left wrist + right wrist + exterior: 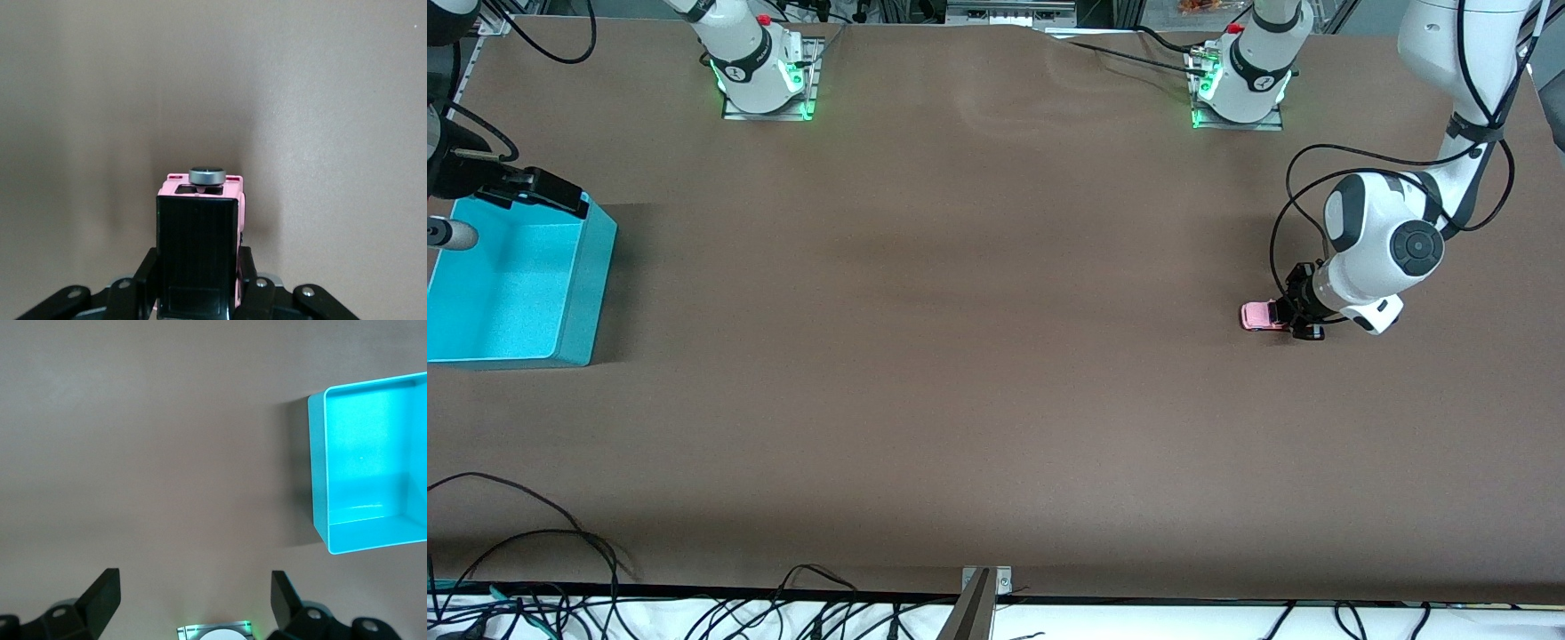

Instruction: Wind and store pink jeep toy

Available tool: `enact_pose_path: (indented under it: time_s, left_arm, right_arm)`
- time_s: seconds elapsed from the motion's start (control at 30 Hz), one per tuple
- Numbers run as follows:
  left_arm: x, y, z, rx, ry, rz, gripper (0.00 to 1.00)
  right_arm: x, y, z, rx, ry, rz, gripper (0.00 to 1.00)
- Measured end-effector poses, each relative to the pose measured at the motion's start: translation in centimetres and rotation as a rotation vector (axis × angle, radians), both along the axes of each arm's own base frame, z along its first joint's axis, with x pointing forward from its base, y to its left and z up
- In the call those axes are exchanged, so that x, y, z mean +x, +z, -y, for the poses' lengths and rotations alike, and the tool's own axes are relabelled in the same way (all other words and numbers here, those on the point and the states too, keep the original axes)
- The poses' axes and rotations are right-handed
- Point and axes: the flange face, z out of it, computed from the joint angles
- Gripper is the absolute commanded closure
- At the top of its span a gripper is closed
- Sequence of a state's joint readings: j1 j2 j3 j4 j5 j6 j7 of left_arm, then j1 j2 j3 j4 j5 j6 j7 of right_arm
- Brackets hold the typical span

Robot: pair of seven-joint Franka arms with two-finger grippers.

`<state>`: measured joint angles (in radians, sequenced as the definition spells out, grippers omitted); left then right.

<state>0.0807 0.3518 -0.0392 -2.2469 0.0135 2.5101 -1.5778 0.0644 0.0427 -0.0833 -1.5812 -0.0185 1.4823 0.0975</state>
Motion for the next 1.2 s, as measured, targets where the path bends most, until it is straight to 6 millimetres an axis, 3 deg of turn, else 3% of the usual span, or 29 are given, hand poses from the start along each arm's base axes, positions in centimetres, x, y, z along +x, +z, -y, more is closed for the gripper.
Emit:
enact_pose_path:
  time_s: [0.3,0.87,1.2]
  left_arm:
    - [0.0,0.0,-1.1,0.004,0.016,0.007,0.78]
    - [-0.5,-0.1,-7.4,0.072,0.022,0.041,0.8]
    - [-0.8,-0.1,-9.7,0.09,0.029,0.053,0.8]
  right_arm:
    - [0.0,0.0,0.0,0.0,0.0,0.0,0.0]
    - [0.0,0.0,0.1,0.0,-0.001,0.0,0.0]
    - [0.0,0.0,0.1,0.0,-0.001,0.0,0.0]
